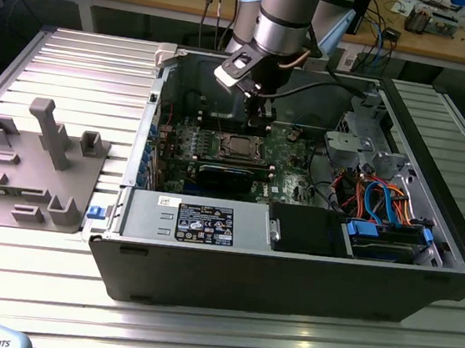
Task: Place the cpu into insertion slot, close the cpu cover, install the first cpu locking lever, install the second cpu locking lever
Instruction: 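Install the first cpu locking lever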
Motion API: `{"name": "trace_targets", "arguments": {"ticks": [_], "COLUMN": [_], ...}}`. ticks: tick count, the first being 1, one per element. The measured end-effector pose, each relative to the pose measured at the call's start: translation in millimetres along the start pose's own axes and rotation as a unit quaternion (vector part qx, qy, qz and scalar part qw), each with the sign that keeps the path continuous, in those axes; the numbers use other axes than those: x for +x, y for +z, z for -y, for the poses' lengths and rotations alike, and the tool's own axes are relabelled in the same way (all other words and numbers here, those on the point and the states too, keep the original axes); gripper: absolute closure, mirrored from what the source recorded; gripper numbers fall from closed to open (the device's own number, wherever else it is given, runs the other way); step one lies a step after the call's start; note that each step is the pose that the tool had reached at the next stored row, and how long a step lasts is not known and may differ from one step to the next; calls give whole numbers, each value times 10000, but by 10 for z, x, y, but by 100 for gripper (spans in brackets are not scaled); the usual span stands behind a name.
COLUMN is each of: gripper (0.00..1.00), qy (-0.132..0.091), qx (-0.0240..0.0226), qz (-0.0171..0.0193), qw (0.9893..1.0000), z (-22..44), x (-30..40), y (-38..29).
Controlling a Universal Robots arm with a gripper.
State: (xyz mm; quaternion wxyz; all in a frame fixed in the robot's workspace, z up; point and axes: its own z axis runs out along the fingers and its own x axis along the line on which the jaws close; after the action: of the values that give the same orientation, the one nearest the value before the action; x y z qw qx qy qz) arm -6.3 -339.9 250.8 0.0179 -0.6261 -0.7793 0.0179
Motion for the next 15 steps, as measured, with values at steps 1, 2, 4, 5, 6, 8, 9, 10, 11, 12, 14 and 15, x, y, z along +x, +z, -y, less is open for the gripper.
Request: {"name": "trace_targets", "arguments": {"ticks": [1, 2, 4, 5, 6, 8, 9, 10, 11, 12, 14, 15], "gripper": [89, 89, 89, 89, 89, 89, 89, 89, 89, 89, 89, 89], "qy": [-51, -118, -286, -379, -456, -551, -631, -687, -725, -787, -853, -888], "qx": [0, 1, 2, 2, 3, 3, 4, 4, 4, 4, 5, 5], "qz": [3, 6, 14, 19, 23, 28, 32, 34, 36, 39, 43, 45], "qw": [10000, 9999, 9996, 9993, 9990, 9985, 9980, 9976, 9974, 9969, 9963, 9960], "z": [0, 0, 0, 0, 0, 0, 0, 0, 0, 0, 0, 0], "x": [0, 0, 0, 0, 0, 0, 0, 0, 0, 0, 0, 0], "y": [0, 0, 0, 0, 0, 0, 0, 0, 0, 0, 0, 0]}}
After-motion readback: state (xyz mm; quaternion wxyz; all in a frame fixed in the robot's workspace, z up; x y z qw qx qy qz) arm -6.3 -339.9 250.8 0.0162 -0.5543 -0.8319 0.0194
